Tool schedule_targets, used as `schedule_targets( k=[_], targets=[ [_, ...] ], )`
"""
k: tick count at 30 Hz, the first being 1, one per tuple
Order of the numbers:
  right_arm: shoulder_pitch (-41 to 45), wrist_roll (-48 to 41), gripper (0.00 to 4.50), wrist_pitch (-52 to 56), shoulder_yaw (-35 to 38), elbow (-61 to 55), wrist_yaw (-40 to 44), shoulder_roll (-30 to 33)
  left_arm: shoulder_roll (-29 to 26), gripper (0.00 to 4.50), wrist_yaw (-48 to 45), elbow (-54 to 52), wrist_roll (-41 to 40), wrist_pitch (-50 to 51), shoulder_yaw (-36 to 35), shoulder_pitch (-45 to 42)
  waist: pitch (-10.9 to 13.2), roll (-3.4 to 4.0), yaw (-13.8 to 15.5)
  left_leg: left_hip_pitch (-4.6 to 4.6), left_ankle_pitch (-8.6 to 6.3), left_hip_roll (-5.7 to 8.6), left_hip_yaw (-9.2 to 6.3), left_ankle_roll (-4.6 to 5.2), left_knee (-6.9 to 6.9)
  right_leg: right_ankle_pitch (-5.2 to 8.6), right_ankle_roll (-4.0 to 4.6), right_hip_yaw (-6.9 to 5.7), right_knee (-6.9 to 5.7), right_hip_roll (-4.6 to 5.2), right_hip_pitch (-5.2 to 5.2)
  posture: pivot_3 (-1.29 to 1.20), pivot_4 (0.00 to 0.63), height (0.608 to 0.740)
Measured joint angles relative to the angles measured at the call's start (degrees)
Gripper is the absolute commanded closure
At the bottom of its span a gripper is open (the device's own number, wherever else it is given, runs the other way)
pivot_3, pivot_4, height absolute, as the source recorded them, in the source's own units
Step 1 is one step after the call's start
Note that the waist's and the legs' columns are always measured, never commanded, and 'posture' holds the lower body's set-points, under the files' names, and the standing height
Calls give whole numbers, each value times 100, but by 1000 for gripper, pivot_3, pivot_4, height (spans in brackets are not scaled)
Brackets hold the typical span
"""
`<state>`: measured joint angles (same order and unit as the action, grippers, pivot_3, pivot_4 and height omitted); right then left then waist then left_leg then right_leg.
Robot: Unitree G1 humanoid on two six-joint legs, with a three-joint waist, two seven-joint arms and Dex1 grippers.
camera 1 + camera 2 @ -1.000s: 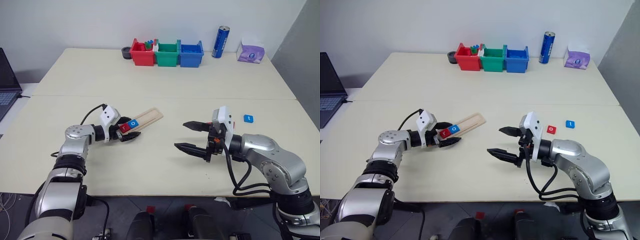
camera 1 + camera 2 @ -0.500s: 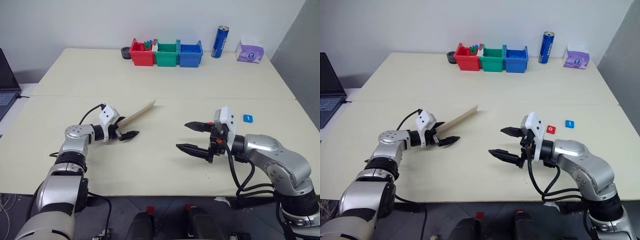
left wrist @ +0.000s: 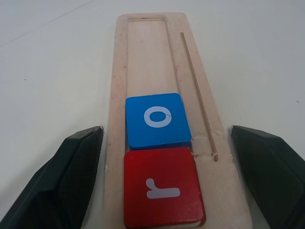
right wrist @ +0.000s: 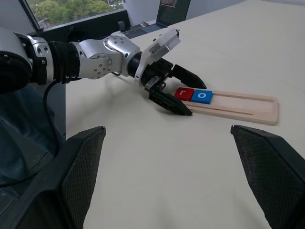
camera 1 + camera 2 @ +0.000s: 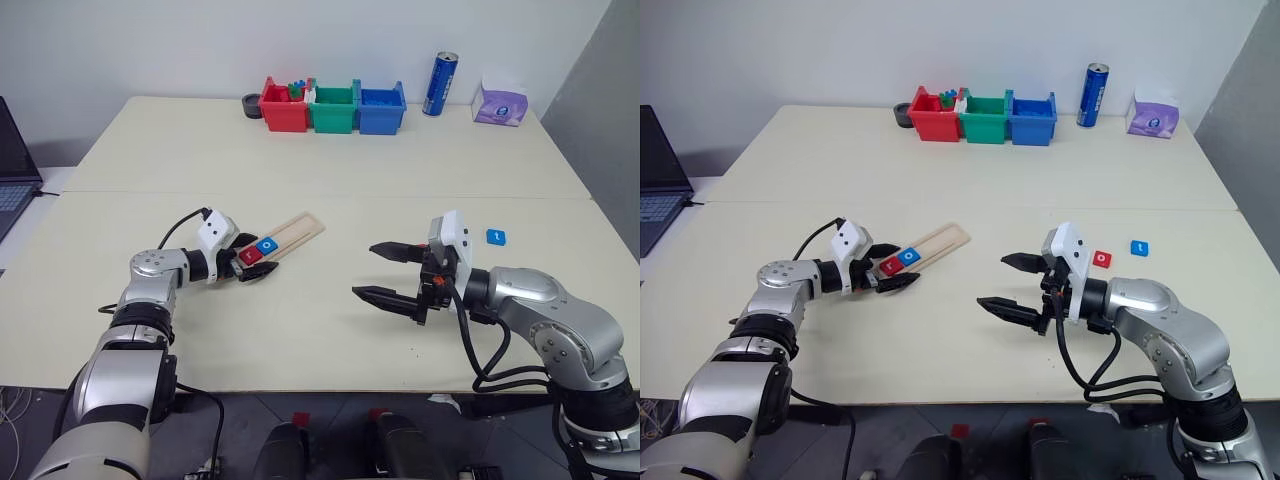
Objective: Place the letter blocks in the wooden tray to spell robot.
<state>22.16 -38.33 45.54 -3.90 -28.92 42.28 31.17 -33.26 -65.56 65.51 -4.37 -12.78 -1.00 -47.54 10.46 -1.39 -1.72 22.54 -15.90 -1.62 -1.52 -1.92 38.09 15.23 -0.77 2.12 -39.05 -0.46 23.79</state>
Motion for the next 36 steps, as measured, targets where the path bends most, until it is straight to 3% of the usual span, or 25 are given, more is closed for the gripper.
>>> schedule_targets(
  k=[2,7,17,28,36],
  targets=[
    [10,0,34,0,0,2,-1,0,-3,0,-6,30,27,-2,0,-20,0,0,0,0,0,0,0,0,0,0,0,0,-1,0,0,0,150,740],
    [52,0,0,0,0,12,0,-1,-7,1113,-39,35,37,-3,-5,-19,0,0,2,0,0,0,0,0,2,0,0,0,-2,0,0,0,150,740],
    [80,5,0,-10,1,53,0,-1,34,1108,-257,-118,36,-42,-44,95,-1,0,3,-1,0,0,1,0,3,-1,0,0,-3,1,-1,0,150,740],
    [-143,41,0,-115,-1,40,207,262,539,1108,-1635,-2533,-133,261,723,1078,-3,1,33,2,0,6,-2,0,12,-2,-2,4,-3,9,-5,0,150,740],
    [-347,158,0,-360,-20,23,372,408,457,1108,-1995,-2417,-39,-114,997,946,-3,1,3,-5,0,0,0,1,11,-2,-1,4,-7,-3,-6,0,150,740]
  ],
)
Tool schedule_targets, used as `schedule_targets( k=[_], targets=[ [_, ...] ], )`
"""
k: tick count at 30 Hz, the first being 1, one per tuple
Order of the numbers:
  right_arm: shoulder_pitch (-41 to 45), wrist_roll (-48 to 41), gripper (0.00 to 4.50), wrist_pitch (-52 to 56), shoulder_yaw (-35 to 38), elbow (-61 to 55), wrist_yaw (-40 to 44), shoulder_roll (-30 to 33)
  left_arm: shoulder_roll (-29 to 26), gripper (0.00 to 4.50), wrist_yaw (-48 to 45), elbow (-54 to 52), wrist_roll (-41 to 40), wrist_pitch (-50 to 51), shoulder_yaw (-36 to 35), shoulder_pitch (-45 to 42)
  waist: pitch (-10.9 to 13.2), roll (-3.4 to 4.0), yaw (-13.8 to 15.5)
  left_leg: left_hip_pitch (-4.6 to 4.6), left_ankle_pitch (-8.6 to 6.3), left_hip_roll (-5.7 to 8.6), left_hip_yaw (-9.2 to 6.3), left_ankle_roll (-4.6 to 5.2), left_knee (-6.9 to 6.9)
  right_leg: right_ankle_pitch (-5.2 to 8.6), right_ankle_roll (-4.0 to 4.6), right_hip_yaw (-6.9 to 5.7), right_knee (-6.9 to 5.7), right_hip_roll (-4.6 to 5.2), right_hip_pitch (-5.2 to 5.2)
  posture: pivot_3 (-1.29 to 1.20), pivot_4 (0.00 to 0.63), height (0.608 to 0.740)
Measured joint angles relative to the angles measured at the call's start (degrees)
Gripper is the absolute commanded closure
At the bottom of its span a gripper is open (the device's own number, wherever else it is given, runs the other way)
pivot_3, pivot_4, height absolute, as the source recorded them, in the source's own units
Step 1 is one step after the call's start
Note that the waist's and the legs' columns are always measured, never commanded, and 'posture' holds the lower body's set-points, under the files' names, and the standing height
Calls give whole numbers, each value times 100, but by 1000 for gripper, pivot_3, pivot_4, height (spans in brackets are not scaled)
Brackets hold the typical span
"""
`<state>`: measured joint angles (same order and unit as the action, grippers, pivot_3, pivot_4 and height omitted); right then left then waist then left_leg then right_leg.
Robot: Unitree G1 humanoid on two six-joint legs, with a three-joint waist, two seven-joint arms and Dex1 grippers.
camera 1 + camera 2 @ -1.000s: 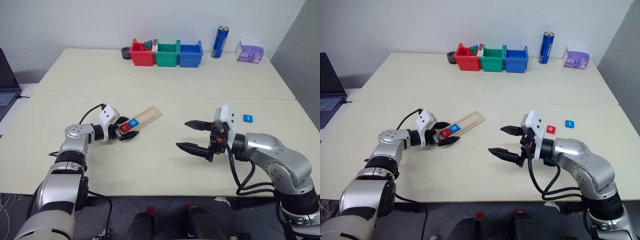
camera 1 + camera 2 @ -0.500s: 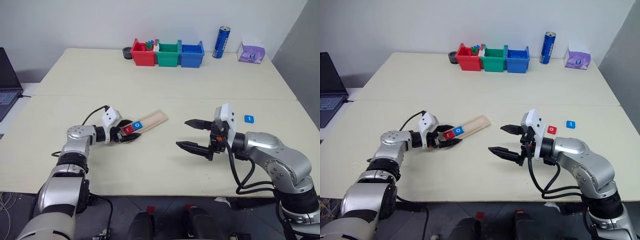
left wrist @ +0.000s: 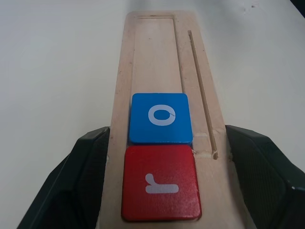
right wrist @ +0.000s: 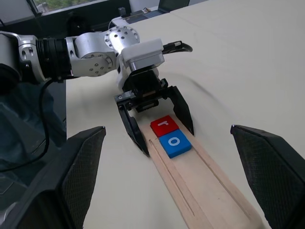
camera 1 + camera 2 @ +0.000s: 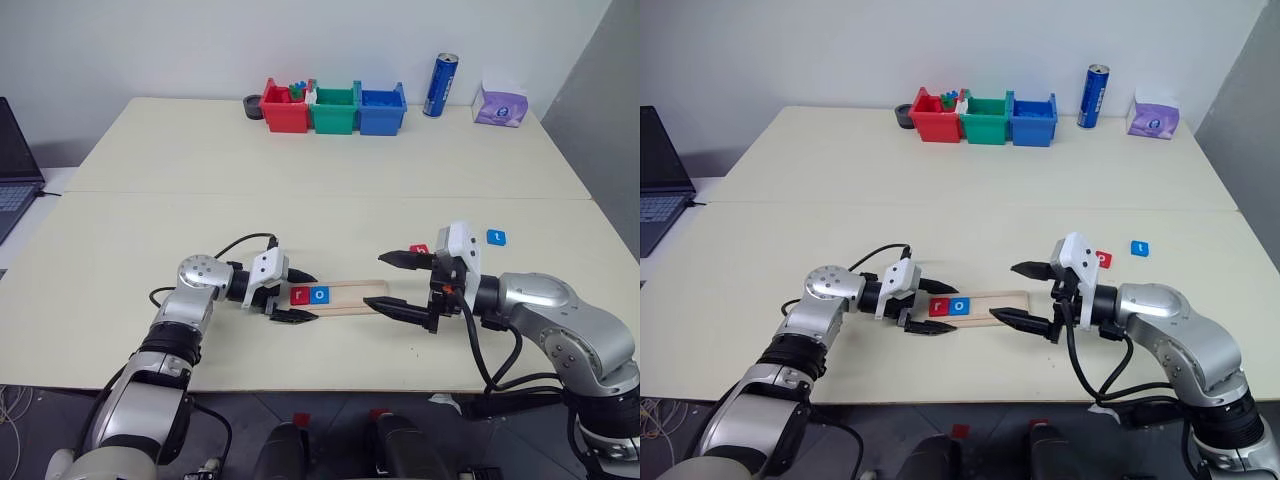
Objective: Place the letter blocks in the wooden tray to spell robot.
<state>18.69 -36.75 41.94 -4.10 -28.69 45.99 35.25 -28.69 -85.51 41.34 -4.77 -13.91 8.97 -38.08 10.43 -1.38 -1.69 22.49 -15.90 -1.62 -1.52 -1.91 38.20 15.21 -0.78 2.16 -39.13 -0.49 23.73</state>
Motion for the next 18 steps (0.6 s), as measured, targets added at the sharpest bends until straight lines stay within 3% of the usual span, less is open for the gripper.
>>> schedule_targets(
  k=[11,14,18],
  targets=[
    [-236,201,0,-208,-24,-38,4,19,-4,1108,-13,145,9,-269,32,-41,0,0,-1,-3,0,0,1,0,1,0,0,1,-2,0,-1,0,150,740],
    [-238,229,0,-257,-60,-38,5,11,-4,121,8,200,4,-282,29,-41,0,0,-1,-3,0,0,0,0,0,0,0,1,-2,0,-2,0,150,740],
    [-237,255,0,-289,-68,-34,17,11,-15,27,31,202,-16,-281,24,-31,-1,0,0,-4,0,0,1,0,0,0,0,2,-1,0,-2,0,150,740]
  ],
)
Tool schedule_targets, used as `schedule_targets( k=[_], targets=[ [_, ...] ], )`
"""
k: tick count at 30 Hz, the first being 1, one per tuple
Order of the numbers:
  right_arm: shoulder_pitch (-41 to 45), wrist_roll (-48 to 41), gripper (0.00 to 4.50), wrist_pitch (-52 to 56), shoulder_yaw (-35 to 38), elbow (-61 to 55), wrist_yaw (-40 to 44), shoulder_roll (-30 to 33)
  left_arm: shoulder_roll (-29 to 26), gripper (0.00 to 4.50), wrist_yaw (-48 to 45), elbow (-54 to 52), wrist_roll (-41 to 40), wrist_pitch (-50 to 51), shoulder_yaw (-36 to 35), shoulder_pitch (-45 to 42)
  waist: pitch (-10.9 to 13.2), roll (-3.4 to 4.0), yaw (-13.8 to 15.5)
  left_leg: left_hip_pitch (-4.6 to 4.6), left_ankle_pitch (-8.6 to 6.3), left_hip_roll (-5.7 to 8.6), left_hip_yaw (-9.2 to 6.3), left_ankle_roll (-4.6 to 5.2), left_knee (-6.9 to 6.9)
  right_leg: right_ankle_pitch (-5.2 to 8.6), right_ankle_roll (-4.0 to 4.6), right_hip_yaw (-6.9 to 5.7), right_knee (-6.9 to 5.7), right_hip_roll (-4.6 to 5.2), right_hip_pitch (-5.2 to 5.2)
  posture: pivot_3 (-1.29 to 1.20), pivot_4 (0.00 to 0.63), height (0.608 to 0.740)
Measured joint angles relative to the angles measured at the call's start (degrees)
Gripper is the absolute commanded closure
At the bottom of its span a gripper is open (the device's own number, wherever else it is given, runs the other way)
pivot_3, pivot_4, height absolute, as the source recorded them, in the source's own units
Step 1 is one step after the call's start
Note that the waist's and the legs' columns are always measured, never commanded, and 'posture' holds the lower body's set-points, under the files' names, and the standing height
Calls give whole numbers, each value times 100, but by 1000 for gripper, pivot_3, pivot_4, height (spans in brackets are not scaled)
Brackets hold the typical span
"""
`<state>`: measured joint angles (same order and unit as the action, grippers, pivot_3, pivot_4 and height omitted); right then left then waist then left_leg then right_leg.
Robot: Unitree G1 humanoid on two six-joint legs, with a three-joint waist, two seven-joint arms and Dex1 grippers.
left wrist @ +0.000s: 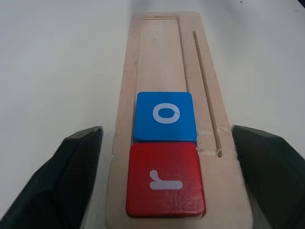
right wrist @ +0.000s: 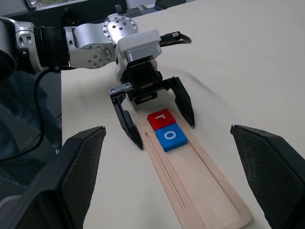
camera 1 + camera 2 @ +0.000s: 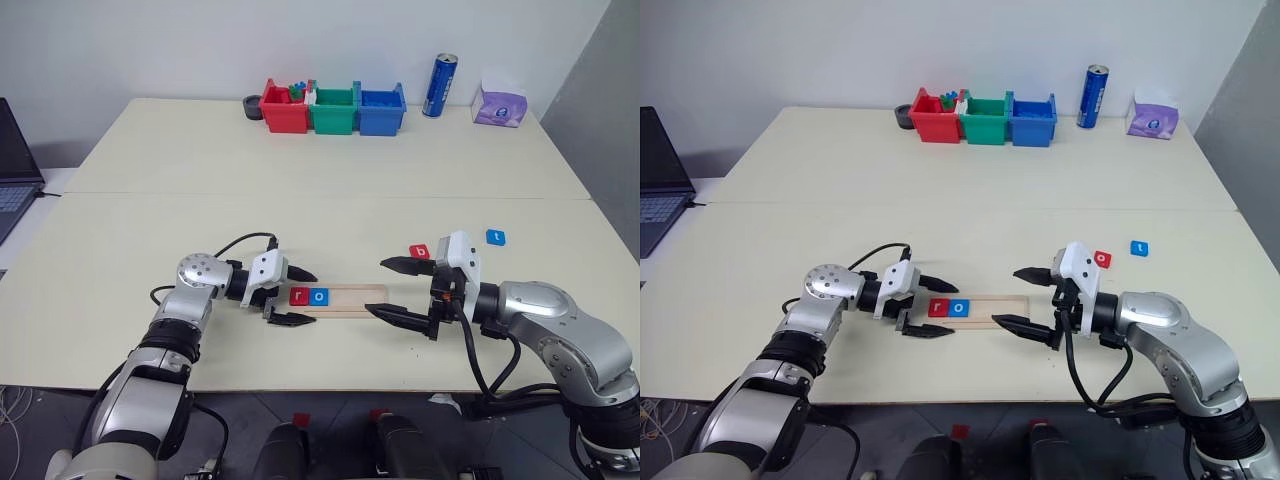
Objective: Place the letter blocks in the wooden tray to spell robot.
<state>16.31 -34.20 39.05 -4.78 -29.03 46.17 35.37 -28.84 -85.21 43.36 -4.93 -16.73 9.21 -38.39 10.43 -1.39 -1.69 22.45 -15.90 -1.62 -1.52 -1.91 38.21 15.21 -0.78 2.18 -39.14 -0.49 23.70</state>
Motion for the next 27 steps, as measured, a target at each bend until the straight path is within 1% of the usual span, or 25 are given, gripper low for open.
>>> schedule_targets(
  k=[5,8,13,15,18,20,23,27],
  targets=[
    [8,98,0,-88,-17,37,18,0,-68,27,19,-207,-68,75,-9,149,0,1,-5,-2,0,-1,0,0,-1,0,0,1,0,0,0,0,150,740],
    [9,84,0,-75,18,60,11,21,-284,27,-48,-549,-163,419,-9,288,0,1,-13,-2,0,-3,-1,0,-1,0,0,0,-1,-1,0,0,150,740],
    [-67,-89,0,84,438,48,-118,91,-725,27,-36,-1139,-400,1116,-248,305,0,0,-1,3,0,-3,-4,0,1,0,0,-1,0,0,1,0,150,740],
    [-174,-78,0,168,634,54,-308,105,-849,27,28,-1677,-604,1444,-404,333,0,0,14,7,0,-3,-6,0,1,0,0,0,3,5,1,0,150,740],
    [-162,461,0,89,614,238,-856,111,-814,27,376,-2641,-954,2135,-567,490,0,0,16,7,0,-3,-5,-1,4,0,-1,7,2,10,0,0,150,740],
    [-116,1004,0,46,582,615,-1468,-40,-642,27,753,-3270,-1127,2506,-634,658,0,0,14,5,0,-3,-2,-1,7,-1,-2,16,0,12,-2,0,150,740],
    [60,1585,0,82,478,1106,-2380,-597,-380,27,1246,-4039,-1292,2946,-600,1074,-1,2,-17,0,1,-3,2,-2,2,-1,-2,28,-6,8,1,0,150,740],
    [211,1980,0,232,311,1433,-3106,-1277,-320,27,1595,-4629,-1304,3254,-431,1543,-1,3,-37,-4,1,-11,1,-3,-7,0,3,29,-20,-3,12,0,150,740]
  ],
)
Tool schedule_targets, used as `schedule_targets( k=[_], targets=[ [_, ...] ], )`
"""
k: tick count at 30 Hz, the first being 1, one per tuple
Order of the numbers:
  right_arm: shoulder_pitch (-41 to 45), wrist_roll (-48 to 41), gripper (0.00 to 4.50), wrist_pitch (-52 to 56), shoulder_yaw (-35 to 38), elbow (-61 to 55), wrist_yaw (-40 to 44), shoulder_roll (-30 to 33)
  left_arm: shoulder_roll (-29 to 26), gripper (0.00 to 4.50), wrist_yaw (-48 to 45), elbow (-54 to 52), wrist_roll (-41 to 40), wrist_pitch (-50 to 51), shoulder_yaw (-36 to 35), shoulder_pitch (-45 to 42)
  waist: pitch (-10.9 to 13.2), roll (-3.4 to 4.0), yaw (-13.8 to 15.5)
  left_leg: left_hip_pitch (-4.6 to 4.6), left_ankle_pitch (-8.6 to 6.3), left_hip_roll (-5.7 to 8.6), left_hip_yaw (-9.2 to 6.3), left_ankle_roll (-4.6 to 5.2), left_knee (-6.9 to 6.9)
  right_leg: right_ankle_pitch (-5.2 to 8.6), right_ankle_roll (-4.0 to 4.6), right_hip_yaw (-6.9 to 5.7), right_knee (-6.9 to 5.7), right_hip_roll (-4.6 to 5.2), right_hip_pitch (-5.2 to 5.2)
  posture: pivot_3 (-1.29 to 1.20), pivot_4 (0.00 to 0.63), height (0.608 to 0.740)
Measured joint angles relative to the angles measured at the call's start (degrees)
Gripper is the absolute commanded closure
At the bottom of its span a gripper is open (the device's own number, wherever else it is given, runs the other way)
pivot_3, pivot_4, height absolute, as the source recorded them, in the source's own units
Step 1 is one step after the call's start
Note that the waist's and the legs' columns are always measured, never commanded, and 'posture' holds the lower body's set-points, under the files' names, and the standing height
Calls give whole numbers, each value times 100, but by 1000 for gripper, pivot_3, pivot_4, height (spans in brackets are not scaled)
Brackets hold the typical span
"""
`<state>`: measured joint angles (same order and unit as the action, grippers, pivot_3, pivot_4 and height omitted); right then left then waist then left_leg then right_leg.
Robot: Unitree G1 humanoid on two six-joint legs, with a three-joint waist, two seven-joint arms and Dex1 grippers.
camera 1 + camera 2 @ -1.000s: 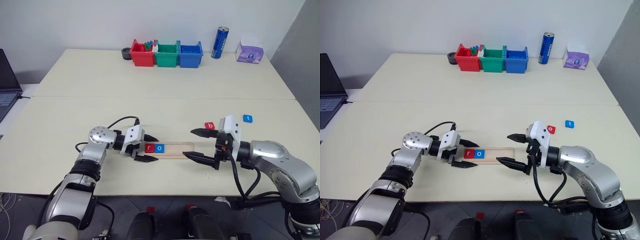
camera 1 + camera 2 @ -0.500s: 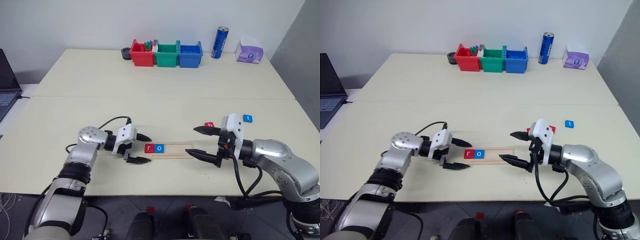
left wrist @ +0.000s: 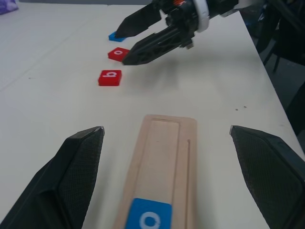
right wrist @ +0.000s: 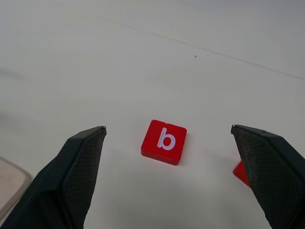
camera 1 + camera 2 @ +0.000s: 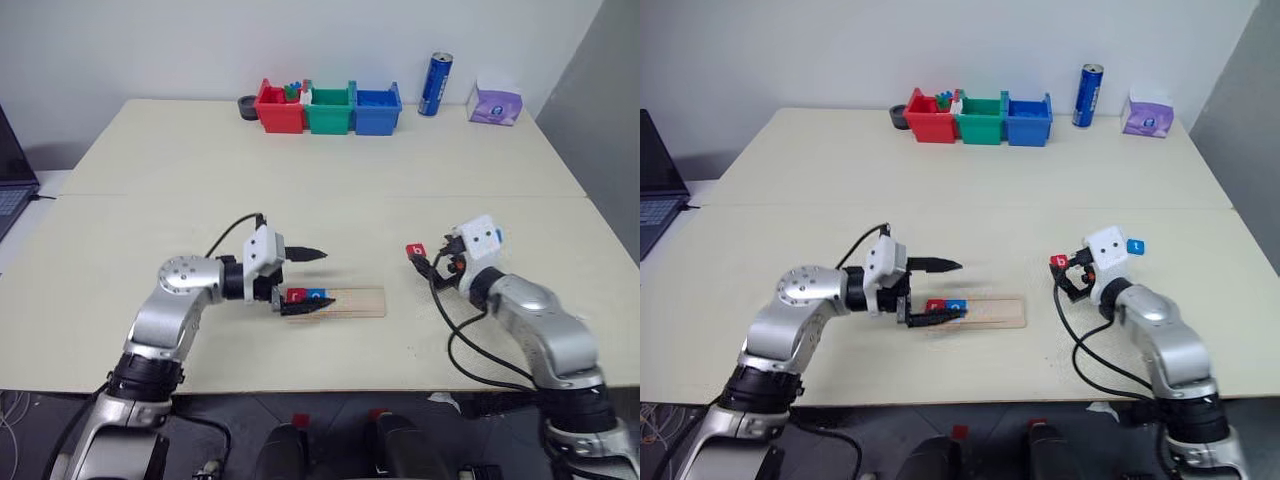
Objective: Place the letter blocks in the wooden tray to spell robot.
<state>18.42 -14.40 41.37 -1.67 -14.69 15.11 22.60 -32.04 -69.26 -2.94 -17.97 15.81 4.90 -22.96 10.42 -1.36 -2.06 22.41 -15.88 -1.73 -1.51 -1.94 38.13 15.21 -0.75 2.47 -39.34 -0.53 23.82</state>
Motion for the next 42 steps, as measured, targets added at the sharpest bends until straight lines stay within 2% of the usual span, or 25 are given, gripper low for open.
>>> schedule_targets(
  k=[7,22,25,31,32,37,39,42],
  targets=[
    [203,181,0,70,70,552,-683,-957,-5,27,336,-237,-21,229,10,32,0,0,26,-4,0,9,5,-1,10,1,0,-1,-12,4,-4,0,150,740],
    [322,475,0,-76,236,1089,-1183,-1360,-171,27,494,-391,-150,353,-14,145,-1,0,22,-7,0,7,7,-1,6,1,0,-2,-10,4,-4,0,150,740],
    [364,468,650,-112,333,1150,-1261,-1500,-175,0,489,-434,-195,353,-14,147,-1,0,22,-8,0,6,7,-1,6,1,0,-1,-11,4,-4,0,150,740],
    [401,480,2798,-149,437,1245,-1263,-1507,-172,0,500,-458,-219,331,-13,145,-1,1,17,-9,0,6,8,0,4,1,0,0,-10,2,-4,0,150,740],
    [401,481,3040,-154,437,1245,-1258,-1504,-169,0,501,-458,-219,327,-13,144,-1,1,14,-9,0,5,8,0,4,1,0,0,-10,2,-4,0,150,740],
    [374,490,3032,-64,412,1165,-1154,-1406,-146,0,503,-460,-223,279,-8,141,-1,1,16,-9,0,6,8,0,3,1,0,0,-9,2,-3,0,150,740],
    [194,465,3032,228,284,779,-967,-1132,-154,0,486,-511,-234,281,1,173,-2,1,19,-7,0,5,5,0,0,1,0,1,-3,2,-4,0,150,740],
    [-444,206,3032,1262,249,-541,-631,-586,-204,0,398,-636,-256,280,52,313,-6,8,53,7,0,4,-6,0,-6,2,0,-7,21,4,-5,0,150,740]
  ],
)
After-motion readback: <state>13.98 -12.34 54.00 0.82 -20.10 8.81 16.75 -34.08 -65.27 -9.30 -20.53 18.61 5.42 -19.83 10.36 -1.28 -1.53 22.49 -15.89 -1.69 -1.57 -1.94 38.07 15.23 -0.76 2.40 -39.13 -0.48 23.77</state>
